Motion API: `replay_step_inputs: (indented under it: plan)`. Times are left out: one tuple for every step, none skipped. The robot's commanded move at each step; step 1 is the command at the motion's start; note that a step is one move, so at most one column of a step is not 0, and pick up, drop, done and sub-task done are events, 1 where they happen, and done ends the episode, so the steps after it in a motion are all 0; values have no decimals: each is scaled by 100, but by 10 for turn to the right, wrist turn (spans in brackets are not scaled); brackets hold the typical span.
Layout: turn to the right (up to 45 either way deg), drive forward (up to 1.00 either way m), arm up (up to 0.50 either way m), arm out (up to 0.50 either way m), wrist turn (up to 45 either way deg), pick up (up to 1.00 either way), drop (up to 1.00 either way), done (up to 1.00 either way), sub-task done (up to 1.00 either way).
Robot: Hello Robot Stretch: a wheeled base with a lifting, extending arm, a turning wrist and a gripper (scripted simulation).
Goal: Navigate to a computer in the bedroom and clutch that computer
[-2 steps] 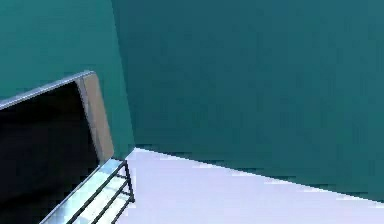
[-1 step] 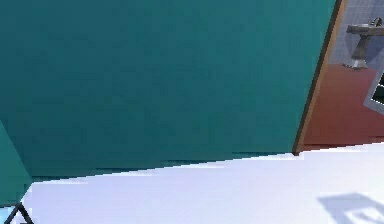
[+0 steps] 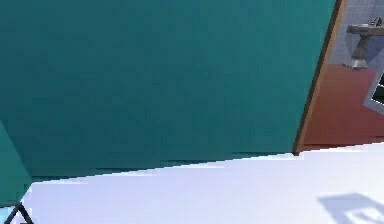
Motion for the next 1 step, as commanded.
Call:
replay_step_inputs:
  plan:
    - [0,0,0,32,0,0,0,0,0]
